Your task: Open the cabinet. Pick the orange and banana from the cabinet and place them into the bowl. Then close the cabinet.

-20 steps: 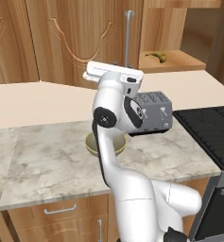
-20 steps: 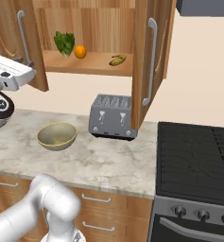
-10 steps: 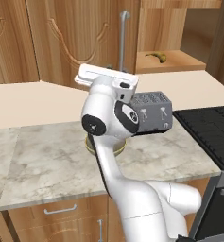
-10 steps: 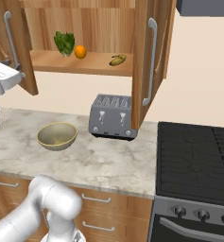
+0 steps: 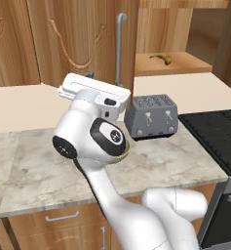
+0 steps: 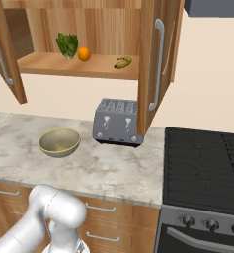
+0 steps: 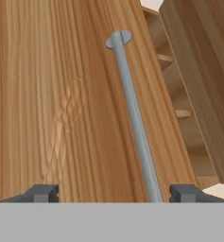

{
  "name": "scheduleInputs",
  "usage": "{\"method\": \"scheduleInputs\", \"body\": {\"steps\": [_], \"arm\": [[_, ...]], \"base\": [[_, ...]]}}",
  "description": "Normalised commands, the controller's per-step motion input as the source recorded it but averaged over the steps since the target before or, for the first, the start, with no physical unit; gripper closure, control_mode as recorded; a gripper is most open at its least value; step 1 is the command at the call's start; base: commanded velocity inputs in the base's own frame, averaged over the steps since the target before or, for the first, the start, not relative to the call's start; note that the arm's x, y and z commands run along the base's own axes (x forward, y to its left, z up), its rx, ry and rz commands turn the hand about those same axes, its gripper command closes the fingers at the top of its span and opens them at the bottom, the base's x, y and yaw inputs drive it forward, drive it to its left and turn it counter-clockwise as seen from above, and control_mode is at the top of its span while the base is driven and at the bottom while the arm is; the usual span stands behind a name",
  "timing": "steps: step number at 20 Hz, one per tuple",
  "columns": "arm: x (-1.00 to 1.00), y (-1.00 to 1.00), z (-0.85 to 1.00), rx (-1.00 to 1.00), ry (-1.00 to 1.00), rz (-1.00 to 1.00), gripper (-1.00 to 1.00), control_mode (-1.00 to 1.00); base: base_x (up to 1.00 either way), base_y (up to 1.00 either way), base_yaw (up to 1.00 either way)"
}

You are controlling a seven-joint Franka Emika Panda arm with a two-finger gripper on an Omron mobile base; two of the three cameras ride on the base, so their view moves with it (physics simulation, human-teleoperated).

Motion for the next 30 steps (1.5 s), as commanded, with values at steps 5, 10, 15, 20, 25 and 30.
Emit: {"method": "scheduleInputs", "body": {"steps": [5, 10, 15, 20, 25, 30], "arm": [[-1.00, 0.07, -0.05, 0.10, 0.08, -0.02, -1.00, -1.00], [-1.00, -0.77, -0.02, 0.21, 0.26, -0.07, -1.00, -1.00], [-0.97, -1.00, -0.45, 0.16, 0.31, -0.01, -1.00, -1.00], [-0.36, -1.00, -0.38, 0.19, 0.13, 0.06, -1.00, -1.00], [0.21, -1.00, -0.18, 0.13, 0.00, 0.28, -1.00, -1.00], [0.86, -0.98, -0.29, 0.13, 0.00, 0.35, -1.00, -1.00]], "base": [[0.00, 0.00, 0.00], [0.00, 0.00, 0.00], [0.00, 0.00, 0.00], [0.00, 0.00, 0.00], [0.00, 0.00, 0.00], [0.00, 0.00, 0.00]]}}
